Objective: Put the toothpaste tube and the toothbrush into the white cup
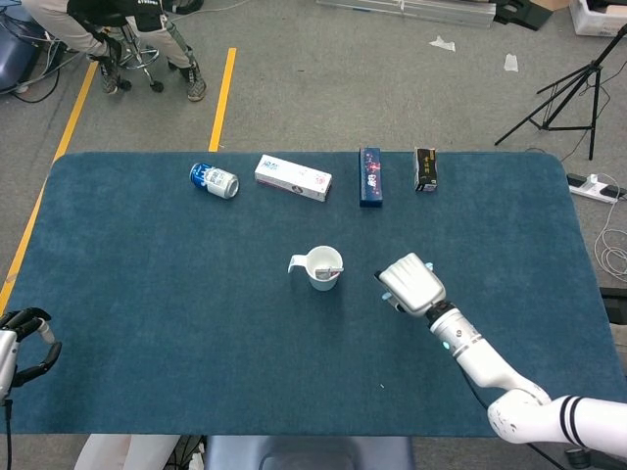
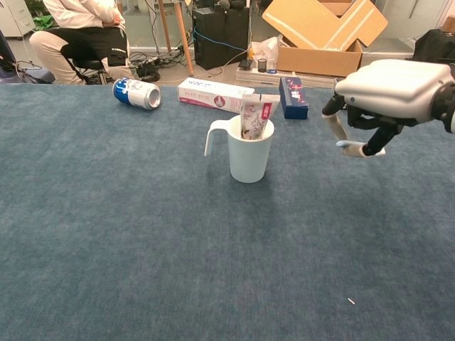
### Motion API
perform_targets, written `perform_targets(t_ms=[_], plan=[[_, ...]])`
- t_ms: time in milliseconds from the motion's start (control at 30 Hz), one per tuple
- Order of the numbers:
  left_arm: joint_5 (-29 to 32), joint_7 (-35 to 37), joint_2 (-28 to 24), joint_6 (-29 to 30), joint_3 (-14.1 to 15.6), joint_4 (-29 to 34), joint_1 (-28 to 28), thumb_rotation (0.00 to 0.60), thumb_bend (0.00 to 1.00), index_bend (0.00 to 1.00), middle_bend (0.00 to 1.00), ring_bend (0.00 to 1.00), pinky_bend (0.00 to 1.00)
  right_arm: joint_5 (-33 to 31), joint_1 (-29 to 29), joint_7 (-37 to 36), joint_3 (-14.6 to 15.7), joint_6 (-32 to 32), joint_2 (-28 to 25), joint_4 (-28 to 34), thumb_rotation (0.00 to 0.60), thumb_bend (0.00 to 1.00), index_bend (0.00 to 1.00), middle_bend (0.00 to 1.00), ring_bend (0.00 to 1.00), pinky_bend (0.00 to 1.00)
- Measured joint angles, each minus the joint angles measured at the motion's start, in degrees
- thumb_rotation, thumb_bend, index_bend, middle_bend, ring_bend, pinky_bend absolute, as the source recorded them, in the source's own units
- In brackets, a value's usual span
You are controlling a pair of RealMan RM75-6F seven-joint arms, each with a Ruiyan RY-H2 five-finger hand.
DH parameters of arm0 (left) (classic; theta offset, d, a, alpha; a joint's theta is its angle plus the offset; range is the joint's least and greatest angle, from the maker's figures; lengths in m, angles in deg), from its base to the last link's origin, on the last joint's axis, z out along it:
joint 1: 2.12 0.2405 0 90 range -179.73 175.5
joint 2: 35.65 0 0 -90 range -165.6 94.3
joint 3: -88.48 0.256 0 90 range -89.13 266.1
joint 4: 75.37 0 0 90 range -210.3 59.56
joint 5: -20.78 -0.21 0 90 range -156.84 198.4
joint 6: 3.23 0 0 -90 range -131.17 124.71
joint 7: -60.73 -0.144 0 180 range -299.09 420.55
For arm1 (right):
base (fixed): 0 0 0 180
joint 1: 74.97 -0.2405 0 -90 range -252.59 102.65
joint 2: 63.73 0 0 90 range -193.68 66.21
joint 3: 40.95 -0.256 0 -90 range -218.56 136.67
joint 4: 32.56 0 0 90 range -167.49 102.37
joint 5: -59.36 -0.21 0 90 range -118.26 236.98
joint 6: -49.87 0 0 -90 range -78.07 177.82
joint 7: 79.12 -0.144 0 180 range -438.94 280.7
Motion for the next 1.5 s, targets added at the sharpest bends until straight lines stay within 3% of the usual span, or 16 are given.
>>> perform_targets(t_ms=[533, 867, 1167, 1500], plan=[[0.1, 0.0, 0.0, -0.1, 0.0, -0.1, 0.0, 0.6, 0.32, 0.6, 0.39, 0.36, 0.44, 2.9, 1.0, -6.0, -5.9, 5.9, -6.3, 9.4, 0.6, 0.36, 0.67, 1.0, 1.0, 1.0], [0.1, -0.1, 0.2, -0.2, 0.0, -0.1, -0.1, 0.6, 0.32, 0.6, 0.39, 0.36, 0.44, 4.2, 1.4, -17.5, -9.5, 7.3, -8.0, 12.2, 0.6, 0.38, 0.67, 1.0, 1.0, 1.0], [0.0, 0.2, -0.1, 0.1, 0.0, 0.1, 0.0, 0.6, 0.32, 0.6, 0.39, 0.36, 0.44, 6.8, 0.4, -28.4, -11.5, 7.0, -5.5, 10.6, 0.6, 0.38, 0.67, 1.0, 1.0, 1.0], [-0.2, 0.8, -0.4, 0.6, 0.0, 0.5, 0.2, 0.6, 0.32, 0.6, 0.39, 0.36, 0.44, 8.8, -1.3, -34.2, -12.1, 7.1, 0.6, 4.4, 0.6, 0.38, 0.67, 1.0, 1.0, 1.0]])
